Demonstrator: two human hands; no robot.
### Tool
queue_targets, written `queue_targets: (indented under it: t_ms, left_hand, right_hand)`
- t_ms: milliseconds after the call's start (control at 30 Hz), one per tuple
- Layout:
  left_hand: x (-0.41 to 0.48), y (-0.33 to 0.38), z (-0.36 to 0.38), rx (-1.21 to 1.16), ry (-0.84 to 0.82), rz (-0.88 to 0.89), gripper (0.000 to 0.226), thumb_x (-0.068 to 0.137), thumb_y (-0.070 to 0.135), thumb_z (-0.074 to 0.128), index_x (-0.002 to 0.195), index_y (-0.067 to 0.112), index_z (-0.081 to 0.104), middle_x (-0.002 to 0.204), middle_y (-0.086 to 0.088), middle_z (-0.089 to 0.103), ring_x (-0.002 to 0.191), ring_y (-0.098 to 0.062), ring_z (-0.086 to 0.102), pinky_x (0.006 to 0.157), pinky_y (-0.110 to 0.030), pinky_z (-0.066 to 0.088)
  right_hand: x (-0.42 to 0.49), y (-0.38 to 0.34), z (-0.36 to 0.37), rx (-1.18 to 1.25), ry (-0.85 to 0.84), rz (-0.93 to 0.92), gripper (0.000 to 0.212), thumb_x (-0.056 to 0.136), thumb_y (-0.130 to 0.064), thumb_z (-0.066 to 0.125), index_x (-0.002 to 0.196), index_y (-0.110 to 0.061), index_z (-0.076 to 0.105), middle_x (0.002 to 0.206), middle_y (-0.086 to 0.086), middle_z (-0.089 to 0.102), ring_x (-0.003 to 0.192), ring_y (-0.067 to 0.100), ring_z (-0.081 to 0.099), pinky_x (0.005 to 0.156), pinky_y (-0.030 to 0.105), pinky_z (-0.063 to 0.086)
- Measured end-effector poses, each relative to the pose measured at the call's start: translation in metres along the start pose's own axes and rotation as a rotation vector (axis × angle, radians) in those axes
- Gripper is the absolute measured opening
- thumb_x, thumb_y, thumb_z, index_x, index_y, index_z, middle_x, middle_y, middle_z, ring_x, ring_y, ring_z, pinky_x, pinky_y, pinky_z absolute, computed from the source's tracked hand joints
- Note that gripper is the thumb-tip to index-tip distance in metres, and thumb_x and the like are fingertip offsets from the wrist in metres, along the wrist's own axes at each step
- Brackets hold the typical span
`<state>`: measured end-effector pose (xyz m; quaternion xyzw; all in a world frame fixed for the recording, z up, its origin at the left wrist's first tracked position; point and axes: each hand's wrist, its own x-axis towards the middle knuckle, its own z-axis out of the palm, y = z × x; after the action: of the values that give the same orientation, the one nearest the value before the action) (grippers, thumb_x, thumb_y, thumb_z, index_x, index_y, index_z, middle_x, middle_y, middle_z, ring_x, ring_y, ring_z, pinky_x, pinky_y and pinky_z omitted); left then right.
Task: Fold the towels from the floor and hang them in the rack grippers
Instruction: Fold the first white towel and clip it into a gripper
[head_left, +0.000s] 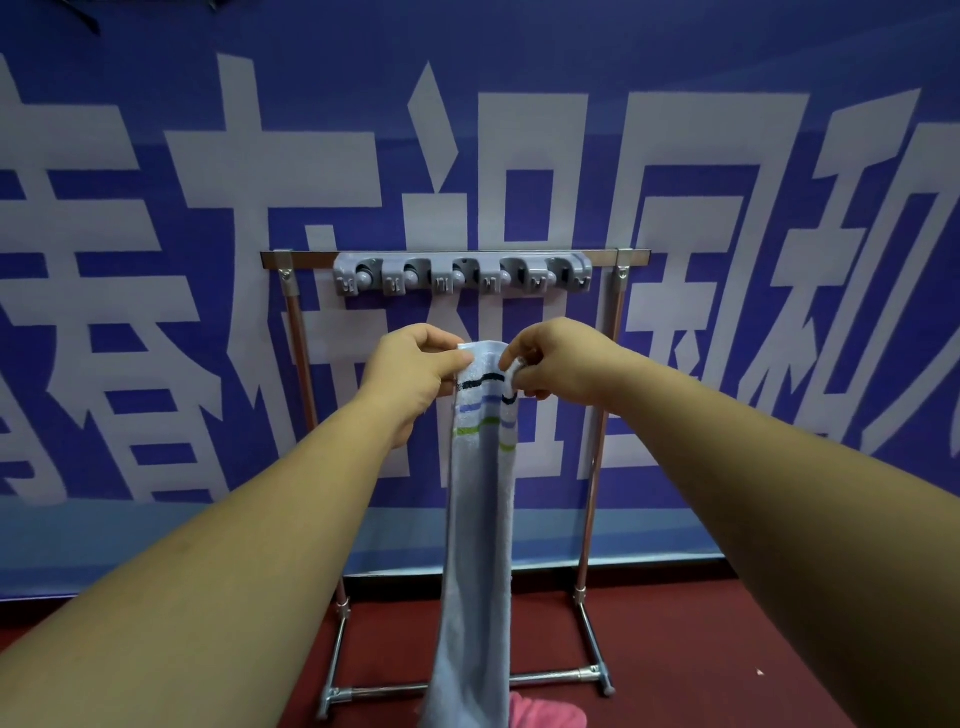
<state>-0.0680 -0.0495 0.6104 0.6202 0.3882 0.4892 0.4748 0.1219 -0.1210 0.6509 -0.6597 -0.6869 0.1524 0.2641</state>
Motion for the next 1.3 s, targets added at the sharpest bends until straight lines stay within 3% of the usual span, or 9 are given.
queue_targets:
  t_ms: [133, 233, 367, 533, 667, 867, 1067, 1300]
  left_hand:
    - [-0.002, 0.0, -0.001, -0.009, -0.054, -0.001, 0.015, 0.093, 0.003, 0.08, 0.106, 0.004, 0.074, 0.104, -0.014, 0.078, 0.091, -0.024, 0.076, 0.077, -0.032, 0.065]
    - [-0.004, 0.001, -0.002, -0.016, -0.113, 0.002, 0.016, 0.093, 0.005, 0.079, 0.108, 0.003, 0.074, 0.101, -0.01, 0.079, 0.091, -0.021, 0.077, 0.08, -0.033, 0.066]
    - [-0.005, 0.002, -0.002, -0.027, -0.147, 0.002, 0.017, 0.093, 0.009, 0.081, 0.108, 0.006, 0.075, 0.101, -0.009, 0.08, 0.096, -0.024, 0.078, 0.086, -0.037, 0.066]
    - [-0.005, 0.002, -0.003, -0.053, -0.12, 0.003, 0.019, 0.092, 0.009, 0.082, 0.109, 0.004, 0.075, 0.105, -0.013, 0.08, 0.099, -0.03, 0.079, 0.084, -0.039, 0.066]
    - [-0.008, 0.004, -0.002, -0.073, -0.122, -0.001, 0.02, 0.093, 0.01, 0.081, 0.11, 0.002, 0.074, 0.108, -0.017, 0.079, 0.097, -0.029, 0.079, 0.08, -0.035, 0.066]
    - [-0.012, 0.008, -0.005, -0.098, -0.175, -0.01, 0.026, 0.091, 0.012, 0.083, 0.113, 0.002, 0.074, 0.105, -0.013, 0.081, 0.094, -0.025, 0.08, 0.074, -0.028, 0.062]
    - [-0.014, 0.012, -0.009, -0.114, -0.241, -0.029, 0.023, 0.092, 0.008, 0.08, 0.114, 0.003, 0.074, 0.107, -0.014, 0.081, 0.098, -0.028, 0.08, 0.081, -0.034, 0.065]
    - [-0.016, 0.012, -0.012, -0.178, -0.314, -0.07, 0.023, 0.095, 0.006, 0.075, 0.118, 0.001, 0.072, 0.112, -0.017, 0.08, 0.104, -0.03, 0.079, 0.086, -0.037, 0.065]
  right_hand:
    - [-0.001, -0.005, 0.002, -0.089, 0.049, -0.071, 0.014, 0.099, -0.02, 0.071, 0.112, -0.019, 0.072, 0.089, -0.005, 0.066, 0.078, 0.015, 0.063, 0.062, 0.022, 0.049]
    - [0.001, -0.008, 0.004, -0.134, 0.048, -0.097, 0.018, 0.099, -0.027, 0.072, 0.115, -0.021, 0.072, 0.108, 0.003, 0.06, 0.091, 0.03, 0.06, 0.075, 0.038, 0.053]
    - [0.005, -0.01, 0.004, -0.23, 0.064, -0.148, 0.026, 0.1, -0.034, 0.069, 0.124, -0.023, 0.072, 0.132, 0.001, 0.051, 0.114, 0.023, 0.053, 0.095, 0.036, 0.048]
    - [0.001, -0.017, 0.002, -0.292, 0.085, -0.185, 0.018, 0.104, -0.03, 0.063, 0.118, -0.026, 0.073, 0.11, -0.002, 0.07, 0.103, 0.022, 0.065, 0.093, 0.046, 0.055]
    - [-0.005, -0.026, 0.0, -0.339, 0.073, -0.177, 0.018, 0.106, -0.032, 0.058, 0.118, -0.031, 0.071, 0.106, -0.006, 0.072, 0.106, 0.021, 0.063, 0.103, 0.05, 0.048]
    - [-0.009, -0.033, -0.001, -0.276, 0.072, -0.199, 0.025, 0.104, -0.039, 0.062, 0.114, -0.017, 0.056, 0.09, -0.009, 0.058, 0.091, 0.019, 0.056, 0.092, 0.036, 0.039]
    - [-0.007, -0.034, -0.002, -0.331, 0.024, -0.168, 0.022, 0.102, -0.027, 0.061, 0.12, -0.019, 0.05, 0.108, 0.002, 0.065, 0.102, 0.029, 0.061, 0.1, 0.049, 0.051]
    - [-0.005, -0.034, -0.001, -0.303, 0.07, -0.147, 0.027, 0.1, -0.029, 0.068, 0.117, -0.02, 0.05, 0.104, -0.002, 0.068, 0.099, 0.025, 0.064, 0.095, 0.045, 0.055]
